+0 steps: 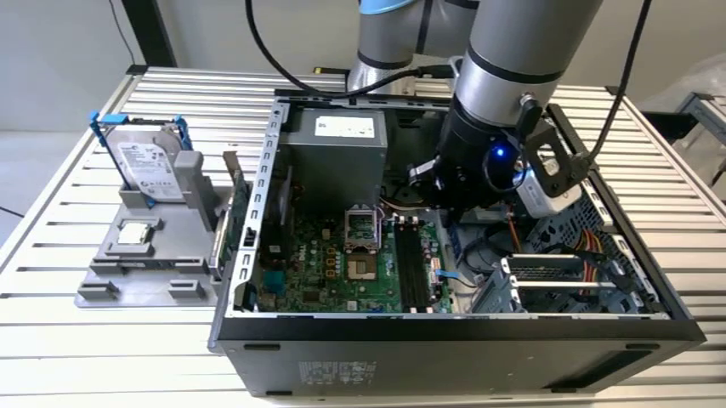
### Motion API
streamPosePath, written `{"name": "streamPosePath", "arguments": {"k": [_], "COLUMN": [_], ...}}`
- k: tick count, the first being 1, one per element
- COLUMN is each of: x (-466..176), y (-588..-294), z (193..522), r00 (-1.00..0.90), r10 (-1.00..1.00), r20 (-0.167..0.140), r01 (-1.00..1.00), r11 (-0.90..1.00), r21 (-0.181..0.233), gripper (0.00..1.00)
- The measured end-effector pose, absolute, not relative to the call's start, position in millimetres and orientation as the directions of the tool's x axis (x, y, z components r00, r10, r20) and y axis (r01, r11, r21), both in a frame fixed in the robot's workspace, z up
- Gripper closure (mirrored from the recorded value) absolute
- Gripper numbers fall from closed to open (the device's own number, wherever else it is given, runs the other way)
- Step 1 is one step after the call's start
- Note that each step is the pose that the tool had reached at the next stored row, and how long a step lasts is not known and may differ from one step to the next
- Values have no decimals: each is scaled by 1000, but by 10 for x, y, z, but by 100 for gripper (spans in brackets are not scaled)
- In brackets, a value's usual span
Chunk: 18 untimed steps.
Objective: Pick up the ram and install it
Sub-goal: 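Insert the ram into the slot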
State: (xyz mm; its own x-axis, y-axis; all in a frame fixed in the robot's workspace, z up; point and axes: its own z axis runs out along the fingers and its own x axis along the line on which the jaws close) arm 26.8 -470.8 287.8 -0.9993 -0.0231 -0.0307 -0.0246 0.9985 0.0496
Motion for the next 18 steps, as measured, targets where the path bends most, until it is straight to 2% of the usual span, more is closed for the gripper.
{"name": "streamPosePath", "arguments": {"k": [18], "x": [238], "y": [-4774], "z": [2639], "r00": [-999], "r10": [-23], "r20": [-31], "r01": [-25], "r11": [998], "r21": [50], "gripper": [100]}}
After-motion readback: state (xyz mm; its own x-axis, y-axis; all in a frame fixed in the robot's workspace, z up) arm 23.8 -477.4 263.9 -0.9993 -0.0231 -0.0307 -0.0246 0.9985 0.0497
